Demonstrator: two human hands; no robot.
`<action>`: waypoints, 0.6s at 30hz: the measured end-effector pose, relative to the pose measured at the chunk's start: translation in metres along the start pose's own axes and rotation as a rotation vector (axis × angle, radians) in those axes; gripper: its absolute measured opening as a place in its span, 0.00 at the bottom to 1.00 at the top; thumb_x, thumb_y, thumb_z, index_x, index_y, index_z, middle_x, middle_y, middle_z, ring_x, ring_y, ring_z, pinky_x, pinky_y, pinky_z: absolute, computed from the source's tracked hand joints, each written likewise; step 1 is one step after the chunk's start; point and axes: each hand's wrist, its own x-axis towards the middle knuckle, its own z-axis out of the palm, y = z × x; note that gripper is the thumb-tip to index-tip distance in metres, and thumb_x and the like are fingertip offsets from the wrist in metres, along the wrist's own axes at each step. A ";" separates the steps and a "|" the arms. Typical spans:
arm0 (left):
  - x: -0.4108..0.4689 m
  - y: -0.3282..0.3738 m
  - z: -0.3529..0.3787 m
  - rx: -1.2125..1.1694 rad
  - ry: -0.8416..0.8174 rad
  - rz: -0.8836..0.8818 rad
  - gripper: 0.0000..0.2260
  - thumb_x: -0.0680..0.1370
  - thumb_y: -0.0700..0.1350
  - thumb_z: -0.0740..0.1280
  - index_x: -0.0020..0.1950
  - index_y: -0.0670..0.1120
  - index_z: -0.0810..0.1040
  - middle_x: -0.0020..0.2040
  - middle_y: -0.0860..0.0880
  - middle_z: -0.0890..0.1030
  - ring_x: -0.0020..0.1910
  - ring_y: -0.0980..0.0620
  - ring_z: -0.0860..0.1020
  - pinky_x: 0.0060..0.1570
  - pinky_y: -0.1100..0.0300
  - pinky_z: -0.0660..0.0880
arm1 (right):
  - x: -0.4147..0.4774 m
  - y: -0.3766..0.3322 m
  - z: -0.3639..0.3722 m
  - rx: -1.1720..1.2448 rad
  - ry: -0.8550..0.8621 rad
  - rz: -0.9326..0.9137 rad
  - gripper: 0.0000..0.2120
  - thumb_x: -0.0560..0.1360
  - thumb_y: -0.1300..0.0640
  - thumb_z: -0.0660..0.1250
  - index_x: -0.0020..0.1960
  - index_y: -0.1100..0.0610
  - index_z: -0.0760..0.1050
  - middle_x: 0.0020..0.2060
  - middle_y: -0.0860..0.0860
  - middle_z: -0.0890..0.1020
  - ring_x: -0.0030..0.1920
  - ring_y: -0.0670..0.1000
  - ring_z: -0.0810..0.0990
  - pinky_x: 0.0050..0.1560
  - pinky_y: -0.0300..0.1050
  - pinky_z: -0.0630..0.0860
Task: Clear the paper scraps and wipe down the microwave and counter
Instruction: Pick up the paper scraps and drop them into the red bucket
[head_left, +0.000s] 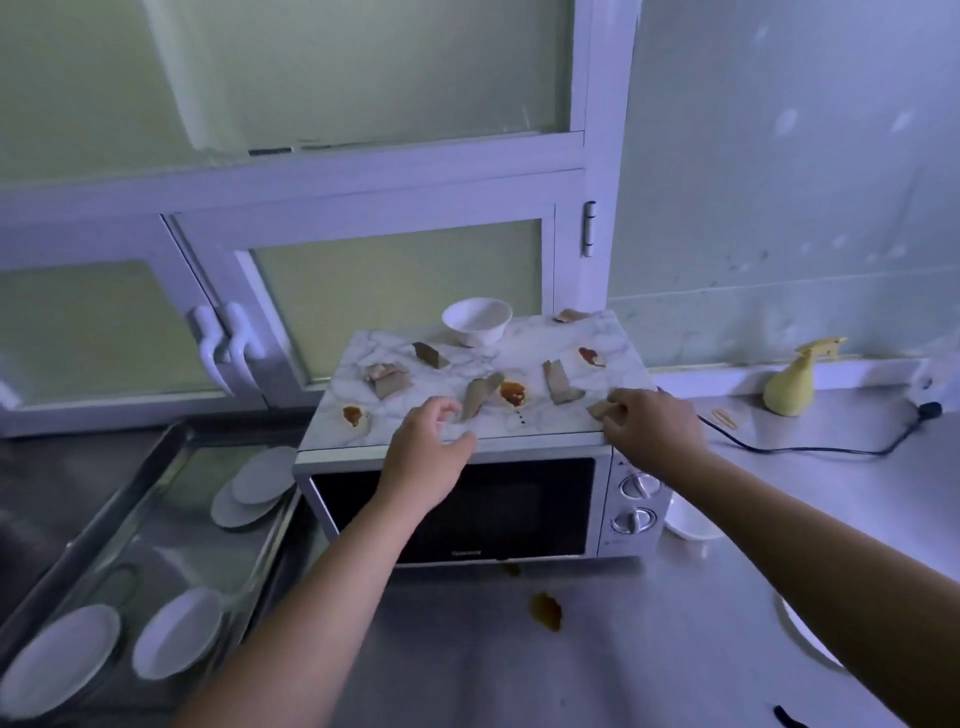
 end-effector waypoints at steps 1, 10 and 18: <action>0.011 0.004 0.005 0.052 0.016 -0.016 0.19 0.75 0.50 0.69 0.65 0.52 0.73 0.62 0.54 0.75 0.58 0.54 0.74 0.50 0.60 0.69 | -0.001 0.004 0.000 -0.017 0.011 -0.035 0.10 0.78 0.52 0.60 0.51 0.50 0.79 0.46 0.52 0.85 0.50 0.58 0.80 0.42 0.47 0.70; 0.063 0.013 0.039 0.445 0.146 -0.063 0.10 0.77 0.50 0.67 0.57 0.53 0.75 0.53 0.54 0.80 0.48 0.50 0.79 0.45 0.52 0.78 | -0.014 0.056 -0.005 0.040 0.079 -0.484 0.09 0.76 0.50 0.70 0.55 0.50 0.81 0.44 0.51 0.84 0.47 0.59 0.82 0.48 0.49 0.70; 0.031 0.023 0.032 -0.020 0.246 -0.117 0.06 0.76 0.42 0.72 0.43 0.54 0.81 0.42 0.57 0.83 0.44 0.56 0.82 0.45 0.60 0.78 | -0.036 0.068 -0.009 0.392 0.233 -0.473 0.08 0.69 0.67 0.78 0.43 0.56 0.86 0.35 0.51 0.85 0.37 0.59 0.83 0.40 0.49 0.78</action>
